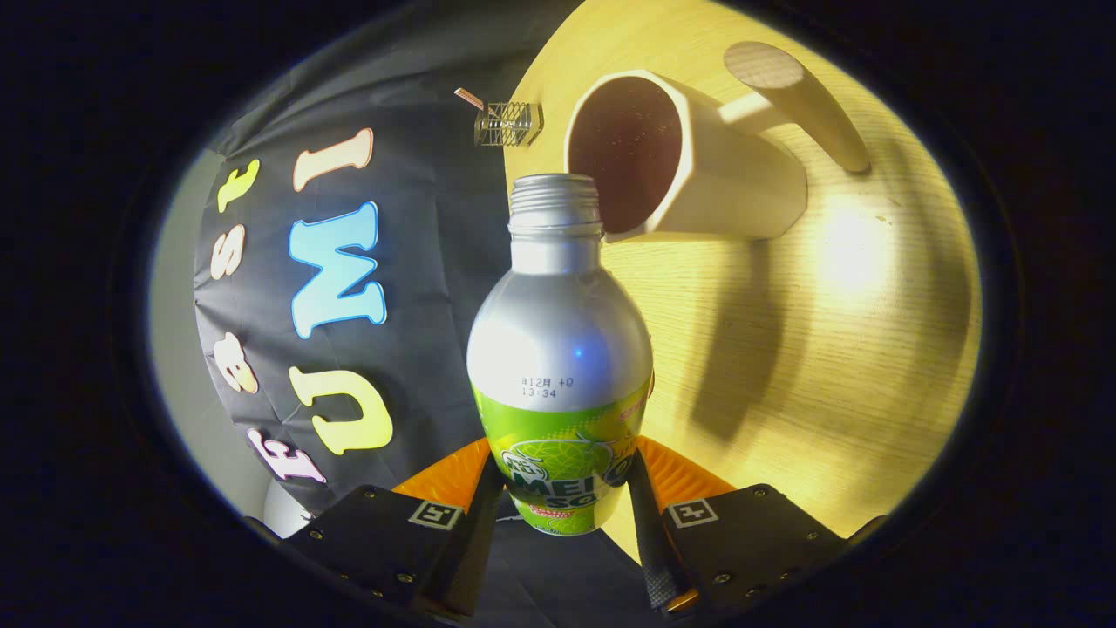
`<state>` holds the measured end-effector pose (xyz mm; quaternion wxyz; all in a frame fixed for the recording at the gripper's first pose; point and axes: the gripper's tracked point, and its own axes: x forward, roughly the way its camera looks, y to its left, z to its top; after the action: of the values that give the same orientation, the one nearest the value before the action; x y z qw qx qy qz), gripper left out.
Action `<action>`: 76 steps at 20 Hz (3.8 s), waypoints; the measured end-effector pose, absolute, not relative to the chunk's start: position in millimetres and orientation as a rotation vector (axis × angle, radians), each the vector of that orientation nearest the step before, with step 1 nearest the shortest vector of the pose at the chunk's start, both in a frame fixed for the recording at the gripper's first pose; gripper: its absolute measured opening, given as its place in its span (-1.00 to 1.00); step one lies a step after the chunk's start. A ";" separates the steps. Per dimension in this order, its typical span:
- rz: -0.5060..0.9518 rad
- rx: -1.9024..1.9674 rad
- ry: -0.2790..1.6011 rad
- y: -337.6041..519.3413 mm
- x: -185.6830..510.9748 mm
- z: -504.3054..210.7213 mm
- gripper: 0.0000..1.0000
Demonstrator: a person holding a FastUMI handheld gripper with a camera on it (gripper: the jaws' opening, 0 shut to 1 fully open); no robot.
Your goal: Take the bottle from table, then pour the juice into the cup, finally place the bottle on the coaster
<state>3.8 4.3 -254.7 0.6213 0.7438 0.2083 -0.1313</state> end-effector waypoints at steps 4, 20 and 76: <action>-0.302 1.741 0.483 7.1 2.9 -253.3 0.41; -0.301 1.854 0.467 8.9 9.3 -242.5 0.41; -0.303 2.098 0.497 1.1 9.0 -214.4 0.41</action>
<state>9.0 1.1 -214.4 0.4639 0.8536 0.2022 -0.1234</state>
